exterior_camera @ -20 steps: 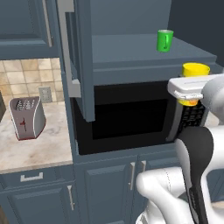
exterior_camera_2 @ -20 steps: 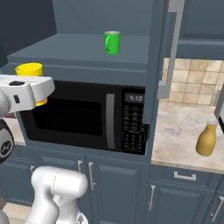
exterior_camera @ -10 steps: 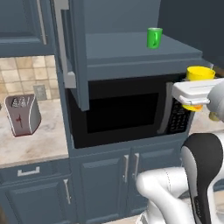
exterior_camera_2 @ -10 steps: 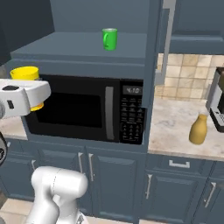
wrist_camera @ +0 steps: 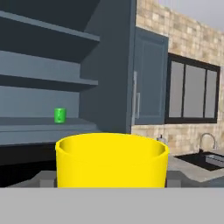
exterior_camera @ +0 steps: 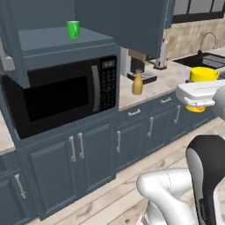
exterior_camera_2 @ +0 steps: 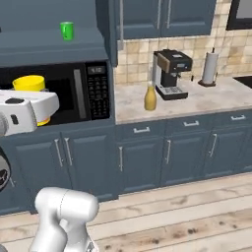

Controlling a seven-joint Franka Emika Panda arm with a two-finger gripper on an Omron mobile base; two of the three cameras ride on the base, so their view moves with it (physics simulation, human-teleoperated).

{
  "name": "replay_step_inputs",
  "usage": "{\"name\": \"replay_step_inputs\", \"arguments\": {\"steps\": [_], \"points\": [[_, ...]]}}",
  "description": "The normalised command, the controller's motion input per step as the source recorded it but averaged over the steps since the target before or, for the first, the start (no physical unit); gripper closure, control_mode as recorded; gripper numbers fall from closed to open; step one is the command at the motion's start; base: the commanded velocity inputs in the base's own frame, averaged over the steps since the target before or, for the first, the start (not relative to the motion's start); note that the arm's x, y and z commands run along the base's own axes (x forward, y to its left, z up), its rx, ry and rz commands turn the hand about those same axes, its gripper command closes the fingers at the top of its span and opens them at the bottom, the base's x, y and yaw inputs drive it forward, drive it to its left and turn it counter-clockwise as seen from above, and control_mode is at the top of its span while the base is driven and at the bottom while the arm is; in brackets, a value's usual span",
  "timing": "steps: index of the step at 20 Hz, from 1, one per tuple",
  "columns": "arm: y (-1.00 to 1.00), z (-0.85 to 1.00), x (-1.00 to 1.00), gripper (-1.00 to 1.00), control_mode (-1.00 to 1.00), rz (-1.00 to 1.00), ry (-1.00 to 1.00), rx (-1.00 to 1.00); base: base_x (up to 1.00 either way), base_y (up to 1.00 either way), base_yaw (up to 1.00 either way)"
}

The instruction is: There is a tray on the dining counter. Grab the cup, mug, and pitcher and place them on the tray. The pitcher may be placed next to the tray if it cannot fit the tray.

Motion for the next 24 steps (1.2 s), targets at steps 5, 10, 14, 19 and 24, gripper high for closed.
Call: {"name": "replay_step_inputs", "arguments": {"steps": [5, 10, 14, 19, 24], "points": [[0.00, 0.00, 0.00, 1.00, 1.00, 0.00, 0.00, 0.00, -0.73, -0.10, -0.75], [0.00, 0.00, 0.00, 1.00, 1.00, 0.00, 0.00, 0.00, -0.44, -0.13, -0.78], [0.00, 0.00, 0.00, 1.00, 1.00, 0.00, 0.00, 0.00, -0.28, -0.08, -0.71], [0.00, 0.00, 0.00, 1.00, 1.00, 0.00, 0.00, 0.00, -0.10, -0.01, -0.65], [0.00, 0.00, 0.00, 1.00, 1.00, 0.00, 0.00, 0.00, 0.00, 0.00, -0.57]]}}
